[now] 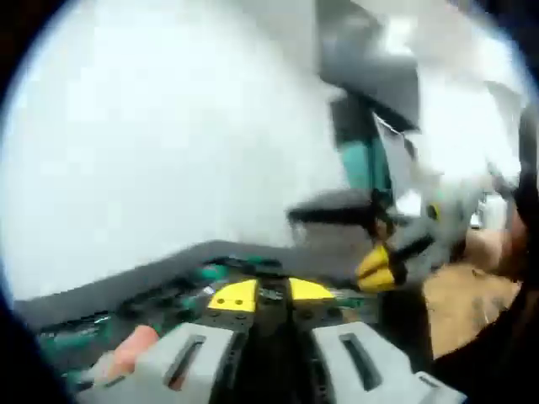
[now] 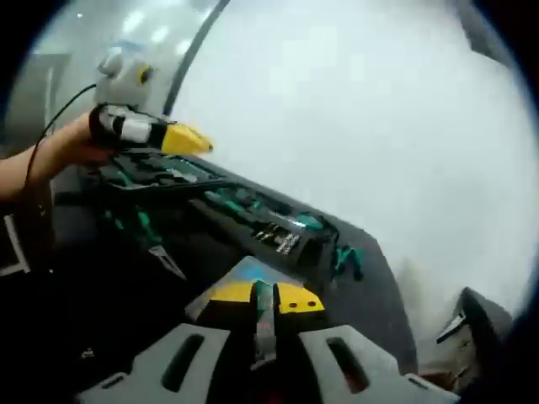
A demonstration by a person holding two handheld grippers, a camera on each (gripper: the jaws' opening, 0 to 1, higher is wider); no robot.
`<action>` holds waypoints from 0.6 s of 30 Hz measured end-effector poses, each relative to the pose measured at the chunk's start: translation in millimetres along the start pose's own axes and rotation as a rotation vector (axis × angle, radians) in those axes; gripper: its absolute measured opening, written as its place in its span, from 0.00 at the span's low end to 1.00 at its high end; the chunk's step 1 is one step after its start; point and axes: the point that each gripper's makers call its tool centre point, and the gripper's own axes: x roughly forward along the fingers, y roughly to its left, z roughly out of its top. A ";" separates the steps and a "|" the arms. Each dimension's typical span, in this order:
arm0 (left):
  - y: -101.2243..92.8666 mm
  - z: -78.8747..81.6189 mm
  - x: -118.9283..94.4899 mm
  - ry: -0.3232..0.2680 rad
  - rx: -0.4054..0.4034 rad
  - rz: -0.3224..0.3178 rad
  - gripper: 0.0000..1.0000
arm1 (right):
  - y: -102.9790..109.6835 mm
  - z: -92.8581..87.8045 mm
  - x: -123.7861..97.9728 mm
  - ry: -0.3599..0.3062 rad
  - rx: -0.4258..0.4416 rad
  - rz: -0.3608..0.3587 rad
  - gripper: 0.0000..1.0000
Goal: Pick up the tools and put them into their designated positions in the toolbox.
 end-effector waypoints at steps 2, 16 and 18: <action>21.5 10.8 -36.9 -0.064 0.007 0.083 0.12 | 3.6 1.7 7.2 0.040 -0.049 0.000 0.05; 160.2 -16.1 -259.9 -0.430 -0.167 0.568 0.15 | -9.6 1.7 0.0 -0.061 0.160 -0.054 0.11; 160.1 -28.2 -260.7 -0.417 -0.147 0.569 0.14 | -22.8 9.9 -2.1 -0.098 0.209 -0.064 0.11</action>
